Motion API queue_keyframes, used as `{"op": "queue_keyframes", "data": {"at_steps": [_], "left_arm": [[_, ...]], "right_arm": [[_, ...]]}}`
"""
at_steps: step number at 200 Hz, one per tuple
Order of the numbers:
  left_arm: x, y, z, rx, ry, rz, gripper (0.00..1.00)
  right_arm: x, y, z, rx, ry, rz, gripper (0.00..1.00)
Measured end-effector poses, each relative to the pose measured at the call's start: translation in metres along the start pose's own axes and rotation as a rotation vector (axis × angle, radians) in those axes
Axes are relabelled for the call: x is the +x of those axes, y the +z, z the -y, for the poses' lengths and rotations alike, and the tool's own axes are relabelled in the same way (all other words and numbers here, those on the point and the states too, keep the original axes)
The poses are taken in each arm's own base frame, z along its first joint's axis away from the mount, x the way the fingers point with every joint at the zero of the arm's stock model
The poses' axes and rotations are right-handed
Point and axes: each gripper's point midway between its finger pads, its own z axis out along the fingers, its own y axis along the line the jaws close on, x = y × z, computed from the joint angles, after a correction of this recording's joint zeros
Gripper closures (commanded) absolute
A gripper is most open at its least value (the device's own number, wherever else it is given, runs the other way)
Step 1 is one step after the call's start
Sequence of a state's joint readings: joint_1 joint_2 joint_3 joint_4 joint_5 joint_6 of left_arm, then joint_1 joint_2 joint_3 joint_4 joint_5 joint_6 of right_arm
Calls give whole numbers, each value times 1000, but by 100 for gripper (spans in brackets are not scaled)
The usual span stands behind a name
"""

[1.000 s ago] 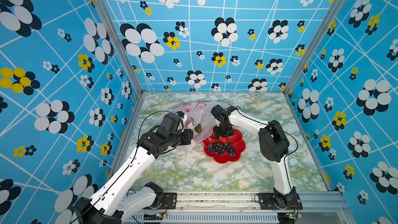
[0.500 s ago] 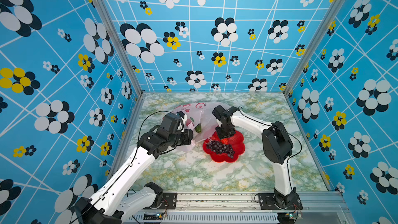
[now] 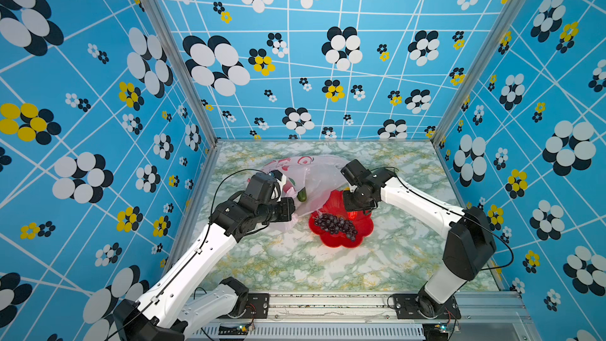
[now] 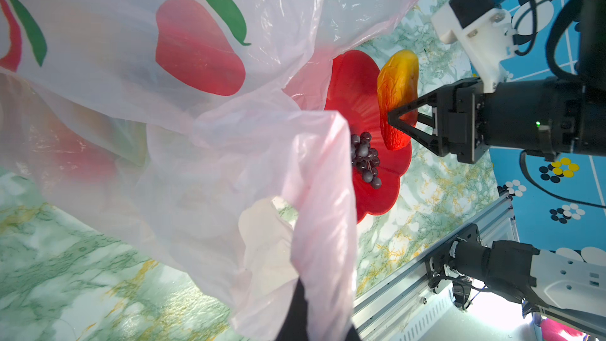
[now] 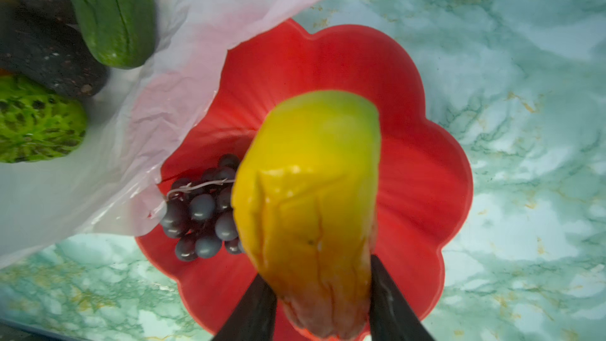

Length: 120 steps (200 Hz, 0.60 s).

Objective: Place the fruits into the plastic bag
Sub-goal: Place the fruit in the plastic bag.

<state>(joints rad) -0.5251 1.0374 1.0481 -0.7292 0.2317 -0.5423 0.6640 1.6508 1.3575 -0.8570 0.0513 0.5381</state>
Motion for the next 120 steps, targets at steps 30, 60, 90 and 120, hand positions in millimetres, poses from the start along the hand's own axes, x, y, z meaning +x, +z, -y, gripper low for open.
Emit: {"op": "queue_keyframes", "data": {"at_steps": [30, 60, 90, 120], "left_arm": [[0, 0, 0, 0, 0, 0, 100], [0, 0, 0, 1, 1, 2, 100], [1, 0, 2, 5, 6, -1, 100], [1, -1, 4, 13, 10, -1, 100]], "right_arm": [[19, -25, -4, -140, 158, 49, 56], [24, -53, -24, -361, 334, 98, 56], [9, -67, -46, -479, 459, 109, 56], [-12, -67, -69, -537, 554, 110, 55]]}}
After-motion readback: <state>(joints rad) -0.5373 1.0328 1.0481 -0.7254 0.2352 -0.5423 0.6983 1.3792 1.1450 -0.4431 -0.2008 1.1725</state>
